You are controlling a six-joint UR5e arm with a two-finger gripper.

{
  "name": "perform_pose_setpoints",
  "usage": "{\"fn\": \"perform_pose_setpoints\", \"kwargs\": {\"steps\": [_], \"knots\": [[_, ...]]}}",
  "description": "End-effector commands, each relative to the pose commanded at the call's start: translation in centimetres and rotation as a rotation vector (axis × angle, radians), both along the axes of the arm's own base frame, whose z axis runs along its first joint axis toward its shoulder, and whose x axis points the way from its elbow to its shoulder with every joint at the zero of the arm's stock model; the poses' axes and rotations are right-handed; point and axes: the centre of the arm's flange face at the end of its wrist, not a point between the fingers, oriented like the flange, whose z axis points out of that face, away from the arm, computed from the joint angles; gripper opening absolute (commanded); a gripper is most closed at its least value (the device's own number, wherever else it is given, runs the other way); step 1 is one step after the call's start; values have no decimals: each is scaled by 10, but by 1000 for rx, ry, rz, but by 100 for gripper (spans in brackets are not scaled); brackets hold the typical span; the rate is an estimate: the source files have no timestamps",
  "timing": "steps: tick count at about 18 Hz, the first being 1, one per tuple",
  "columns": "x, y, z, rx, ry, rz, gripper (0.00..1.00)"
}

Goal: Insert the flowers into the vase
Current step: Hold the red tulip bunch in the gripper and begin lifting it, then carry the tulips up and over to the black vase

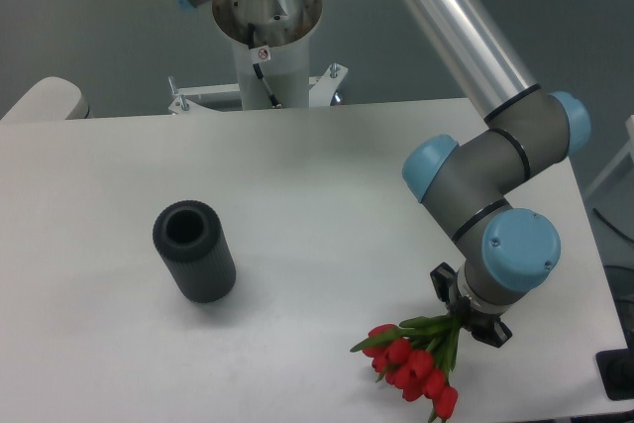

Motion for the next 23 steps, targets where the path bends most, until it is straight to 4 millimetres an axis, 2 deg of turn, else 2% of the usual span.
{"fn": "perform_pose_setpoints", "kwargs": {"steps": [6, 13, 17, 23], "knots": [[1, 1, 1, 1, -1, -2, 0], [14, 2, 7, 11, -16, -4, 0], [28, 1, 25, 84, -50, 0, 0], [46, 6, 72, 232, -92, 34, 0]]}}
